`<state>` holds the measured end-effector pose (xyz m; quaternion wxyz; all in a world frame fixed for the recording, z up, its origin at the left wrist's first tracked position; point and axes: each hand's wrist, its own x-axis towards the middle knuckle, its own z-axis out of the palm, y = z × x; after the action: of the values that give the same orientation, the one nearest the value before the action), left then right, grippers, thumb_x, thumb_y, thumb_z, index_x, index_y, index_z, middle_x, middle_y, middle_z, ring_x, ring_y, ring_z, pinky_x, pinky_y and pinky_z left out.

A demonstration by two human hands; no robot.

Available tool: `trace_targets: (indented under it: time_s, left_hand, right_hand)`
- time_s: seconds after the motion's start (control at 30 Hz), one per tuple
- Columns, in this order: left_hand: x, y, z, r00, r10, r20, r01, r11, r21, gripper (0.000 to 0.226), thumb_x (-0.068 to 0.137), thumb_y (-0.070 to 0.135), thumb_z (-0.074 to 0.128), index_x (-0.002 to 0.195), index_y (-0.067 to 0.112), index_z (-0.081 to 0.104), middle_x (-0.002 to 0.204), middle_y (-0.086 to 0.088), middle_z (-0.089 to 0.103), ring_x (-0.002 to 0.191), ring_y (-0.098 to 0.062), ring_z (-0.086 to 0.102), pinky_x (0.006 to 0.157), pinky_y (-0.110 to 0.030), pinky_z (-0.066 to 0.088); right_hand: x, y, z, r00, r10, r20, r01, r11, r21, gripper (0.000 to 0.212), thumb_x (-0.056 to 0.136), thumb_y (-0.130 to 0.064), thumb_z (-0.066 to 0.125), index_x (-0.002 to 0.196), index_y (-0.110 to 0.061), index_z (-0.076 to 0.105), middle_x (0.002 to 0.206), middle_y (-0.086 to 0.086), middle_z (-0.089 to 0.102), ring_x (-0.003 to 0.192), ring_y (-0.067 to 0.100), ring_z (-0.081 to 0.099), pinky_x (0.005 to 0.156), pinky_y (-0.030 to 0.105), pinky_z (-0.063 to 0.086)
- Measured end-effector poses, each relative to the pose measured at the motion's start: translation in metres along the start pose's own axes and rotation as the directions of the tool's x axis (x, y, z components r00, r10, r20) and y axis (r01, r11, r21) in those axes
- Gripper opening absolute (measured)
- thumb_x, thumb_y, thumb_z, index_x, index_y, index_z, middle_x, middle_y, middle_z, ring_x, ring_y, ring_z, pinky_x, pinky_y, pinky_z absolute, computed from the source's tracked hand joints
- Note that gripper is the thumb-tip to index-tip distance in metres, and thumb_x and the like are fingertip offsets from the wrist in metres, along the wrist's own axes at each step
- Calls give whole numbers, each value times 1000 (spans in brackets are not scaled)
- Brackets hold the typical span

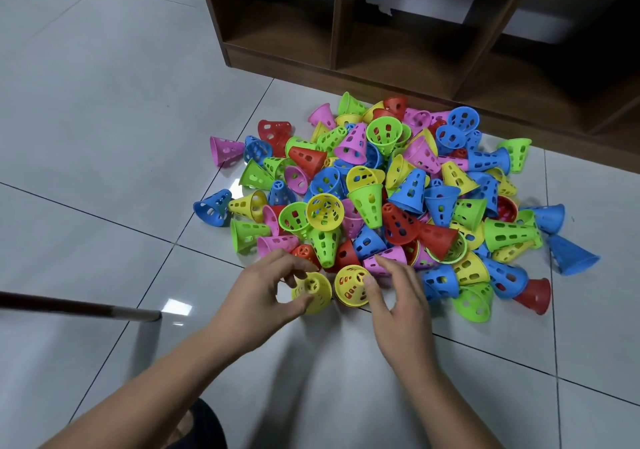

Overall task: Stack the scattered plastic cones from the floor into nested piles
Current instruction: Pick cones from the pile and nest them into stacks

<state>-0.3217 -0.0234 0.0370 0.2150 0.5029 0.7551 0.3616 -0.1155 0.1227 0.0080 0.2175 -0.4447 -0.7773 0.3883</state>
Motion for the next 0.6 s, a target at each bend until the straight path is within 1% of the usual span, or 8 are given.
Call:
trace_targets:
  time_s: [0.1,0.17,0.23,0.3,0.4,0.47,0.53,0.6]
  left_hand:
    - [4,-9,2,999,-31,-7,31,999,-19,27,91,31,84,113,38,71,101,18,66,93,-13,66,74,-13,44]
    - [9,-21,-1,997,-62,-51,62,998,-6,18,94,32,81,108,36,72,99,17,68,92,-13,66,76,-20,50]
    - [14,-37,-5,991,-92,-93,98,993,66,15,94,34,80,106,34,71,100,16,66,92,-10,65,76,-25,51]
    - [21,-54,-10,983,-120,-141,142,977,161,19,93,35,79,110,31,72,106,15,63,92,-6,63,76,-27,51]
    - [30,-78,-18,971,-123,-205,184,932,311,33,89,25,81,120,24,71,120,5,61,109,-19,61,88,-37,53]
    - [34,-92,-21,975,-125,-186,196,879,434,46,87,26,83,131,23,68,132,-1,61,121,-27,57,94,-46,52]
    - [37,-103,-21,975,-162,-151,217,837,502,53,86,30,84,136,22,67,138,-3,62,127,-31,56,94,-49,51]
    - [37,-113,-18,979,-164,-122,204,813,545,52,83,31,87,130,19,69,133,-5,63,123,-34,57,87,-48,53]
  right_hand:
    - [15,0,-9,997,-24,-69,21,998,-52,27,106,-28,62,132,-24,67,132,-12,58,123,-7,49,99,16,42]
    - [31,5,-15,992,-71,-103,59,991,-119,27,106,-23,61,132,-19,68,131,-8,60,128,8,50,104,27,44]
    - [48,11,-20,985,-123,-125,92,969,-229,30,103,-20,65,133,-16,67,132,-5,60,126,18,51,103,35,45]
    - [64,16,-22,976,-164,-140,111,938,-328,36,99,-19,69,135,-14,66,133,-1,60,126,21,51,104,37,46]
    - [83,20,-19,974,-186,-126,119,904,-412,42,97,-22,71,137,-12,62,136,3,60,128,24,51,108,45,48]
    - [92,22,-16,980,-178,-85,119,877,-465,46,97,-27,71,140,-14,59,138,3,59,129,26,52,107,49,47]
    - [98,25,-12,985,-165,-43,117,837,-535,55,95,-34,72,144,-16,55,138,4,58,129,28,52,106,48,45]
    - [102,28,-8,987,-161,-12,120,782,-611,65,92,-42,75,148,-18,52,135,5,57,126,30,51,103,48,44]
